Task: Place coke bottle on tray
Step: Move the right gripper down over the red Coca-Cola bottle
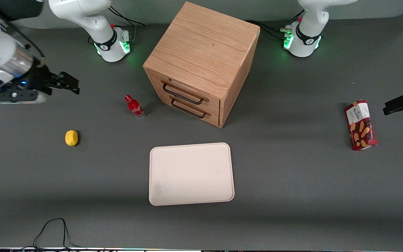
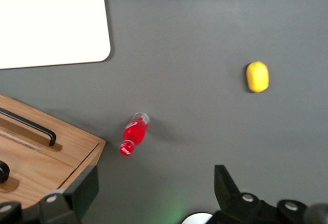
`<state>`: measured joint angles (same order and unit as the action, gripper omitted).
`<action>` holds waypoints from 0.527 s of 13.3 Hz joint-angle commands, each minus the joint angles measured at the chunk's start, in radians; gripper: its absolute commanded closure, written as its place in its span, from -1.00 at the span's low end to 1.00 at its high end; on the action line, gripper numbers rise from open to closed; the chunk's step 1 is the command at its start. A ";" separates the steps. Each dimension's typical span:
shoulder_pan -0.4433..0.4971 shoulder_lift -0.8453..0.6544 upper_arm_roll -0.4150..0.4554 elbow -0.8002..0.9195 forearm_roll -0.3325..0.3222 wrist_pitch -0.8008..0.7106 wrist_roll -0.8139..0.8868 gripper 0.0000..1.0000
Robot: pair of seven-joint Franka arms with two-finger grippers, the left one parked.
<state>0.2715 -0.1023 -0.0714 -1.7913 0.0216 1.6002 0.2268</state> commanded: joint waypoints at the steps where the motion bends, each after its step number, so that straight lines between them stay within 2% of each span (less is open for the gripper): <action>1: 0.002 -0.089 0.060 -0.231 0.017 0.172 0.086 -1.00; 3: 0.002 -0.141 0.116 -0.420 0.017 0.347 0.135 -1.00; 7: 0.003 -0.131 0.134 -0.606 0.018 0.554 0.138 -1.00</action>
<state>0.2744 -0.1946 0.0606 -2.2936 0.0234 2.0616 0.3503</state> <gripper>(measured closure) 0.000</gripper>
